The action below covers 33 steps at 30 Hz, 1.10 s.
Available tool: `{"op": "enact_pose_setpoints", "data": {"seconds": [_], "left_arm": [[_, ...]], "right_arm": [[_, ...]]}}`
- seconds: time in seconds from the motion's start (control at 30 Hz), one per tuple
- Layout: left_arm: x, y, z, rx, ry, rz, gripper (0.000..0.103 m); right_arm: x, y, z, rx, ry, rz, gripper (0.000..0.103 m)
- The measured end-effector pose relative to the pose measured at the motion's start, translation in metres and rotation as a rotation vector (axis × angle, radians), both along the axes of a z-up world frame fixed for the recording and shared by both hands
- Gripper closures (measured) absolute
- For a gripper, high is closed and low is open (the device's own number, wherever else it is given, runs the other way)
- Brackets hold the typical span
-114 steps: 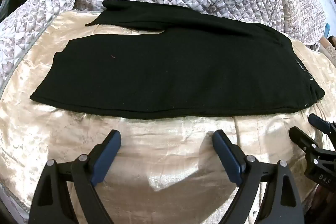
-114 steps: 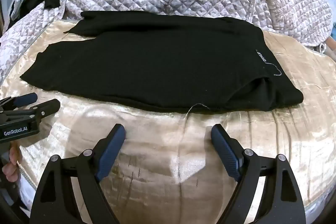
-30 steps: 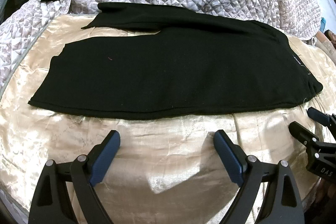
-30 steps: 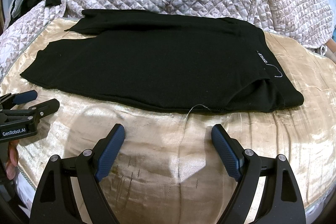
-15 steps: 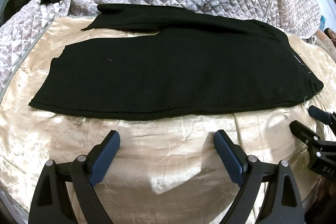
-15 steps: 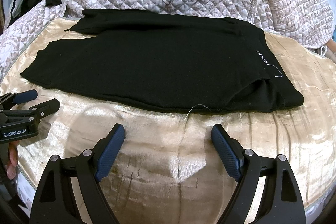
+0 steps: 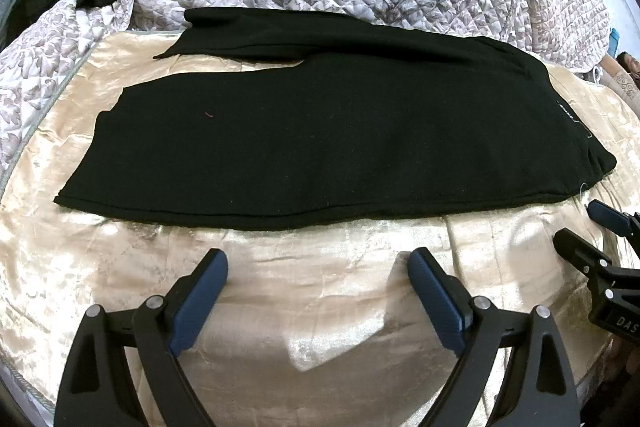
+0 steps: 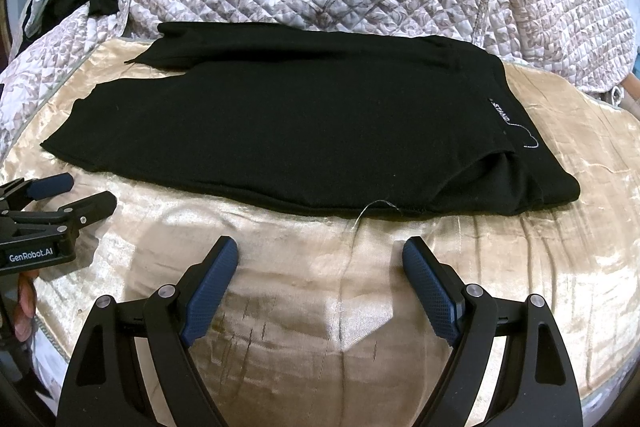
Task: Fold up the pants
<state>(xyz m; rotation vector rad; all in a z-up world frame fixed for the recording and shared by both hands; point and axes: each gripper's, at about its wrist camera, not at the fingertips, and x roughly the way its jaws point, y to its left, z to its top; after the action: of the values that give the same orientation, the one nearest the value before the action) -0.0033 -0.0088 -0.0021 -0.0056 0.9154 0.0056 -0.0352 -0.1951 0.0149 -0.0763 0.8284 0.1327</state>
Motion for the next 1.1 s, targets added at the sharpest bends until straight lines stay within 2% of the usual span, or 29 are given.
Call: {"op": "enact_pose_setpoints", "data": {"seconds": [0.73,1.1], "left_arm": [[0.0,-0.007,0.003,-0.002,-0.003,-0.006,0.01],[-0.002,-0.003,0.006,0.002,-0.019,-0.009,0.01]], "right_arm": [[-0.003,-0.002,0.004,0.007,0.013,0.008,0.018],[-0.006,-0.012,0.013,0.047,-0.001,-0.012,0.018]]}}
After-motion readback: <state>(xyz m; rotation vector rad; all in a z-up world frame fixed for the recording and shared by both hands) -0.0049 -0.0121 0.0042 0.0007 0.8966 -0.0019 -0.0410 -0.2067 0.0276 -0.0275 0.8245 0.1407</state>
